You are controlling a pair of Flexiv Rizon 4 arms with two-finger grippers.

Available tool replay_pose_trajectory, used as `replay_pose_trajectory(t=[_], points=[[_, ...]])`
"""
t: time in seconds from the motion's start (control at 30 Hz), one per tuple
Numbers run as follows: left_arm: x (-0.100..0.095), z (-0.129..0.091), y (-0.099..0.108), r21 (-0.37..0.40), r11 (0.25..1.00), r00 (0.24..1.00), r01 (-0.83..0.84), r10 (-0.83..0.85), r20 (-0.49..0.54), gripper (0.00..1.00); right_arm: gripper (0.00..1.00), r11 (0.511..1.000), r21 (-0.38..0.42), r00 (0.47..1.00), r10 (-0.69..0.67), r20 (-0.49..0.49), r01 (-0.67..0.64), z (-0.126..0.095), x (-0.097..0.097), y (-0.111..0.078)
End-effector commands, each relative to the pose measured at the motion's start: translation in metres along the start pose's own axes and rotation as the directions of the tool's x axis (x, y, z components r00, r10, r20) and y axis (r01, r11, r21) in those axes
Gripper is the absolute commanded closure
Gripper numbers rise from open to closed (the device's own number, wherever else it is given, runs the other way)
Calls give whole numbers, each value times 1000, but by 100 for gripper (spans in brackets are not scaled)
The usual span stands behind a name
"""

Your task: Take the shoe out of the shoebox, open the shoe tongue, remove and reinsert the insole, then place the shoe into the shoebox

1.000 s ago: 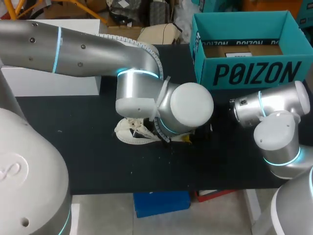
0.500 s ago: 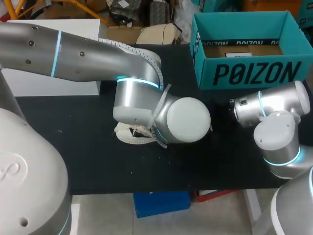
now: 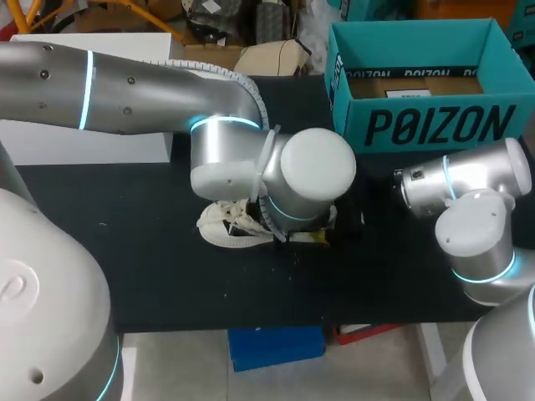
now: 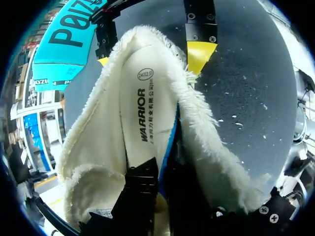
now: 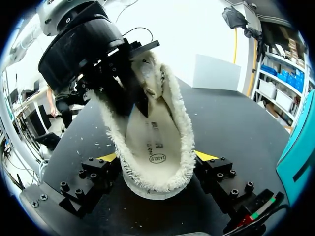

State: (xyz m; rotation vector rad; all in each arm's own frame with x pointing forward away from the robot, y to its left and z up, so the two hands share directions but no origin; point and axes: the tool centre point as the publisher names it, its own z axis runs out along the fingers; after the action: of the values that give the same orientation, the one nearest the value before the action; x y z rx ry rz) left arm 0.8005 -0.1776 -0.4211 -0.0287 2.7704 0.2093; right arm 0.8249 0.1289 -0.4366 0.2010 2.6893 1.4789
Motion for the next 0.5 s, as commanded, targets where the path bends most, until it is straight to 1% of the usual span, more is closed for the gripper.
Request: replay_pose_trajectory(t=[0.03, 0.13, 0.3, 0.5], points=[[4, -15, 5, 64, 997, 995, -32, 38, -93, 100, 100, 1000, 0, 1000, 2, 1, -2, 2, -3, -1], [10, -27, 3, 64, 997, 993, -45, 51, -103, 100, 100, 1000, 0, 1000, 2, 1, -2, 2, -3, -1], [14, -42, 4, 98, 994, 990, -45, 58, -129, 100, 100, 1000, 0, 1000, 2, 1, -2, 2, -3, -1], [17, -46, 7, 108, 993, 989, -39, 54, -136, 100, 100, 1000, 0, 1000, 2, 1, -2, 2, -3, -1]])
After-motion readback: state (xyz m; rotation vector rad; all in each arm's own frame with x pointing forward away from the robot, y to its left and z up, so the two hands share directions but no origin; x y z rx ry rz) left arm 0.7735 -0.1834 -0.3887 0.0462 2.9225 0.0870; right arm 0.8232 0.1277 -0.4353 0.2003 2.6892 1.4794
